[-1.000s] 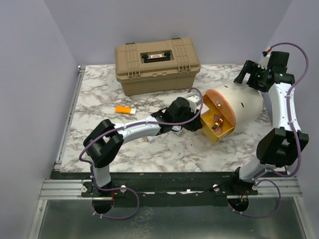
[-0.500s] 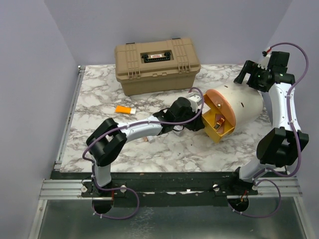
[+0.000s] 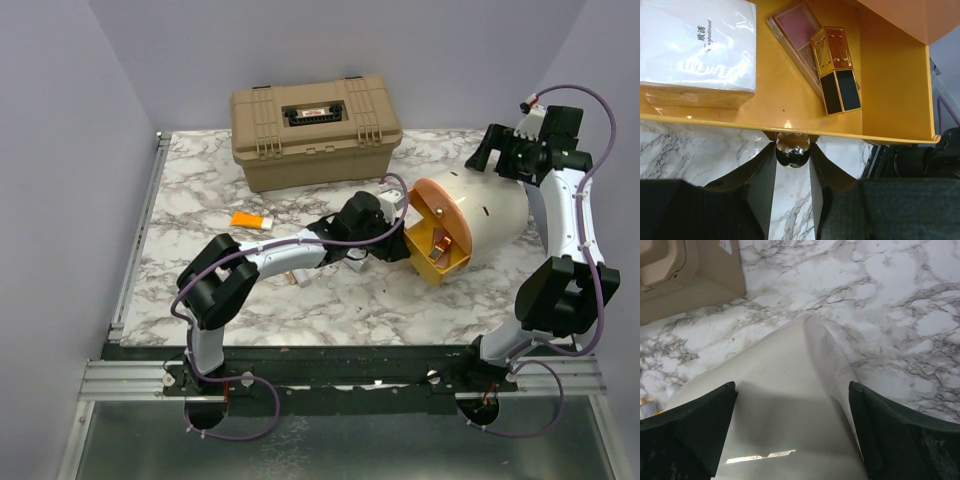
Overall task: Organize the makeup
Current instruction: Close the drawer in the storage box.
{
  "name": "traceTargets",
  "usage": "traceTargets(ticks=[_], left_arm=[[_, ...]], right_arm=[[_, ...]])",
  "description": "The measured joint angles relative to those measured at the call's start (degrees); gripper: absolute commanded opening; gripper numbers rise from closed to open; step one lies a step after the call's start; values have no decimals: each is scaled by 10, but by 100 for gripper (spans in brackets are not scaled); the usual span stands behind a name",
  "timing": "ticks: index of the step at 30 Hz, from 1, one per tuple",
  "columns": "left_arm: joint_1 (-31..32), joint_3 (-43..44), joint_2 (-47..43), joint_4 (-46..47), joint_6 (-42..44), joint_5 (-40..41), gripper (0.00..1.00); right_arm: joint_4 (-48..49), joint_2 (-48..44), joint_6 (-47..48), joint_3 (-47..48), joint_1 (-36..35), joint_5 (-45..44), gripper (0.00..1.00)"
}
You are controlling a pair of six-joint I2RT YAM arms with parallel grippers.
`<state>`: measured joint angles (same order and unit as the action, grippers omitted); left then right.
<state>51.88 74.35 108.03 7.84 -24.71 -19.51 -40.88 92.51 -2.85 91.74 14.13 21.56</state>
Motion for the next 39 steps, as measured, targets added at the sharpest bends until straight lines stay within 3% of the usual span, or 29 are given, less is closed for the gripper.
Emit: traceTargets(ticks=[12,21,39], left_arm=[[-9,-34,-30,2,12,-5,31],[-9,-34,-32,9,20,-9,30],[-15,-18,-32,-26,58,-45,30]], right_arm=[[-6,10,26,-5,-1,97,94],[-20,23,-6,10,-3,62,97],[-28,33,15,16,-4,92,97]])
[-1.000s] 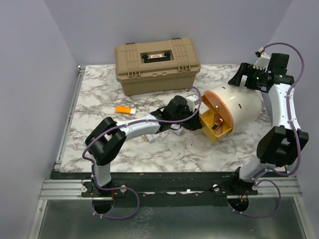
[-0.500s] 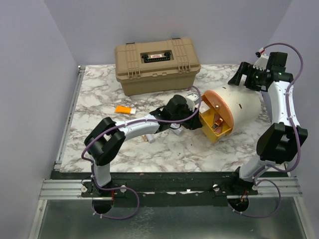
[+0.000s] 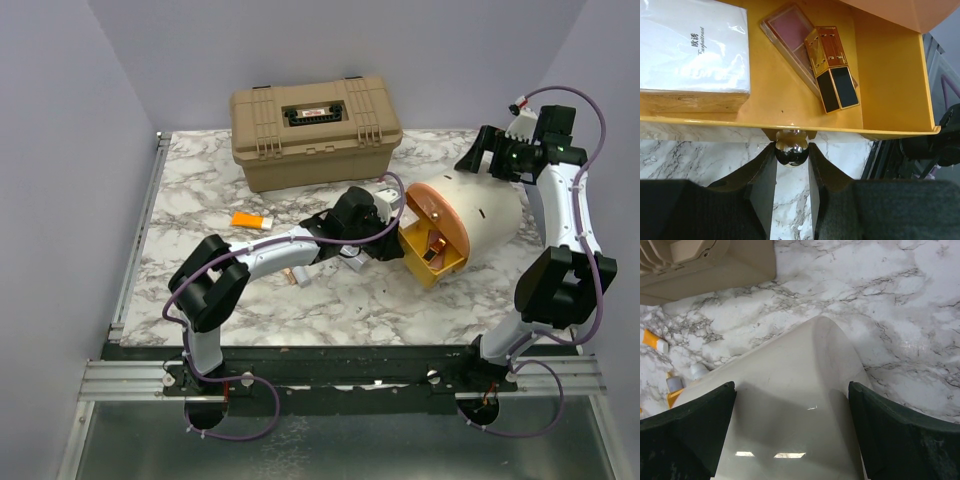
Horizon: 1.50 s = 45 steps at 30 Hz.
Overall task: Organize the makeup
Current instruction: Close the drawer in the storage box.
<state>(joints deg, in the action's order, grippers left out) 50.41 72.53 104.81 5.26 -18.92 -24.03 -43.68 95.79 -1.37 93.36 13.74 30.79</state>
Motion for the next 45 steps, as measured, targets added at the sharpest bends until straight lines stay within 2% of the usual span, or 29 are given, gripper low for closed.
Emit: traceTargets(ticks=[18,22,34,45], left_arm=[[3,2,-3,-16,6,-19,30],[7,2,-3,-16,6,-18,30],[7,2,-3,-16,8,-17,30],[1,4,-3,-17,15,-32,30]], right_arm=[[5,5,48,-3,-2,70,97],[5,6,22,0,-8,37,99],[-28,5,-59,55,-20,-147,100],[-37,-38,-50,40,-19,-114,97]])
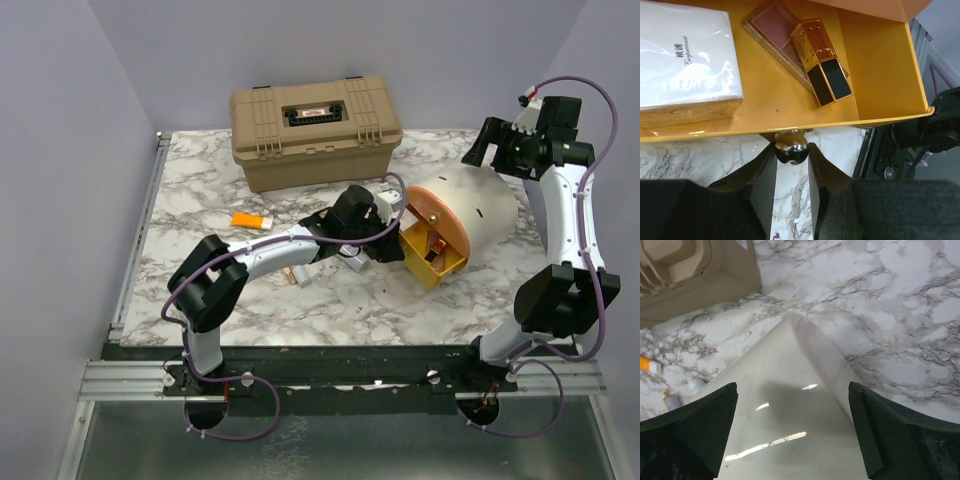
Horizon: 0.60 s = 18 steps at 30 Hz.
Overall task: Organize the makeup
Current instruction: Close the drawer in the storage box.
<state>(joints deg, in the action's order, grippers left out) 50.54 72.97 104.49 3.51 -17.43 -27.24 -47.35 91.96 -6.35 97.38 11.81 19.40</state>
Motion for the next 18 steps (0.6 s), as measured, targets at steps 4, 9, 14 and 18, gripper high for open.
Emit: traceTargets(ticks=[4,9,14,18], left_arm=[[-6,16,8,-14,3,-17,30],[-6,55,36,-24,7,-23,30],[-6,73,53,-24,8,-25,30],[-6,73,54,-24,8,-25,30]], right_arm=[[-11,0,21,-6,0,34,96],[-9,0,39,-12,6,61,96],[-2,-2,52,-22,7,70,96],[0,-3,58,-24,7,75,96]])
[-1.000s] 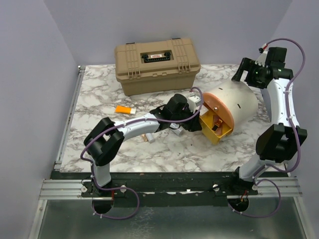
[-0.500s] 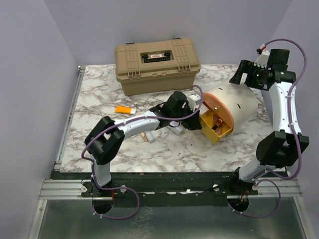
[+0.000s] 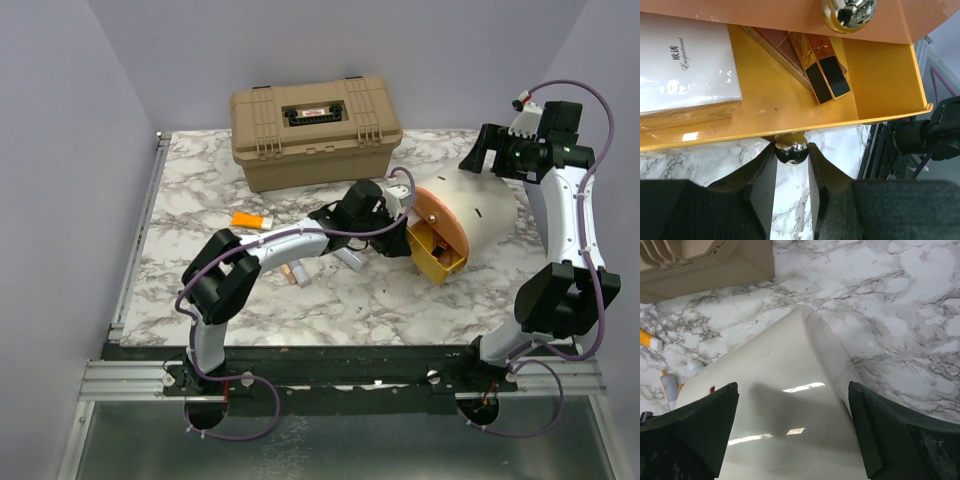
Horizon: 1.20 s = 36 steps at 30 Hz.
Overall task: Organize the makeup
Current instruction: Close the drawer in the storage box.
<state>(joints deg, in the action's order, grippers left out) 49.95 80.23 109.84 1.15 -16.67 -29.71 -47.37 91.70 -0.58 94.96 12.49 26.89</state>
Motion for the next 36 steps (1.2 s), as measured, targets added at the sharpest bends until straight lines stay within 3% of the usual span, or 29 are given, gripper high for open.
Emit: traceTargets(ticks=[16,27,36], left_arm=[[23,-29,-17,11,-7,25,30],[27,-46,-37,15,-16,65,34],[40,-53,-31,110,-93,129,39]], right_arm=[[1,22,7,0,-10,69,94],[-3,38,-10,0,-27,62,95],[0,38,-11,-4,-27,59,95]])
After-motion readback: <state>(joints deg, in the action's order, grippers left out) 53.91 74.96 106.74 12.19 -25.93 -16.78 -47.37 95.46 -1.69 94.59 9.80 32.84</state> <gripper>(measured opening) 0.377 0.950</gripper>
